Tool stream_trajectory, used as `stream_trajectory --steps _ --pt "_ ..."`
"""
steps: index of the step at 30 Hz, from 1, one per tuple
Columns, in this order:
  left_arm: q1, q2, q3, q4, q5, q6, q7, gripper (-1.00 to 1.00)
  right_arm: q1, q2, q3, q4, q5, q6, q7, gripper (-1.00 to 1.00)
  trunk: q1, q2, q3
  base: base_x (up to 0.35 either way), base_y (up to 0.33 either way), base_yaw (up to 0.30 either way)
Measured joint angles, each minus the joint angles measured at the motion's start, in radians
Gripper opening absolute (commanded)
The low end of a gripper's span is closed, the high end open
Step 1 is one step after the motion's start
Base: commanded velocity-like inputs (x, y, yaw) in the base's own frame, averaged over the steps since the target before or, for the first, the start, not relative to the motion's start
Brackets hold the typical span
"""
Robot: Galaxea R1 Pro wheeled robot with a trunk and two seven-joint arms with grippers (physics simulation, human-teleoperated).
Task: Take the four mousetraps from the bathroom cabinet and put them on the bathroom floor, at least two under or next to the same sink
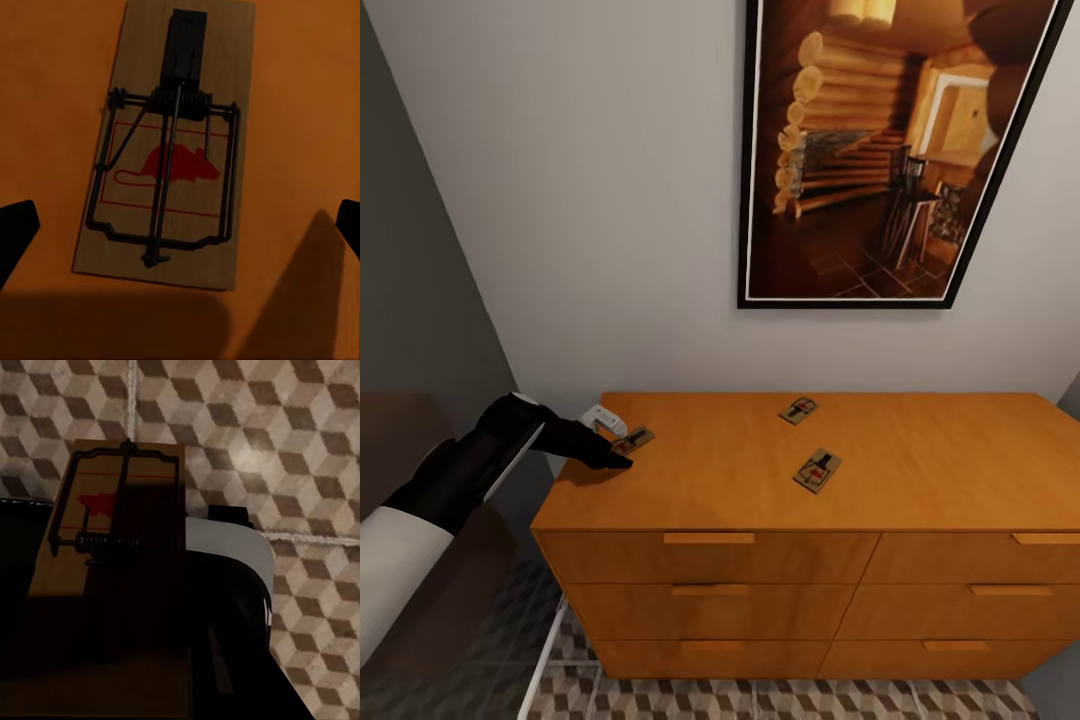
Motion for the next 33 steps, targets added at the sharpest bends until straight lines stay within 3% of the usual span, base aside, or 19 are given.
stream_trajectory --steps 21,22,33 --pt "0.0 0.001 0.0 -0.007 0.001 0.001 0.0 1.0 0.0 0.0 0.0 0.0 0.0 0.0 0.0 -1.0 0.0 0.0 -0.003 0.0 0.0 0.0" --pt "0.0 0.001 0.0 -0.007 0.001 0.001 0.0 -1.0 0.0 0.0 0.0 0.0 0.0 0.0 0.0 -1.0 0.0 0.0 -0.003 0.0 0.0 0.0" --pt "0.0 -0.001 0.0 -0.008 0.009 0.005 0.003 -1.0 0.0 0.0 0.0 0.0 0.0 0.0 -0.001 -1.0 0.0 0.0 -0.003 0.0 0.0 0.0"
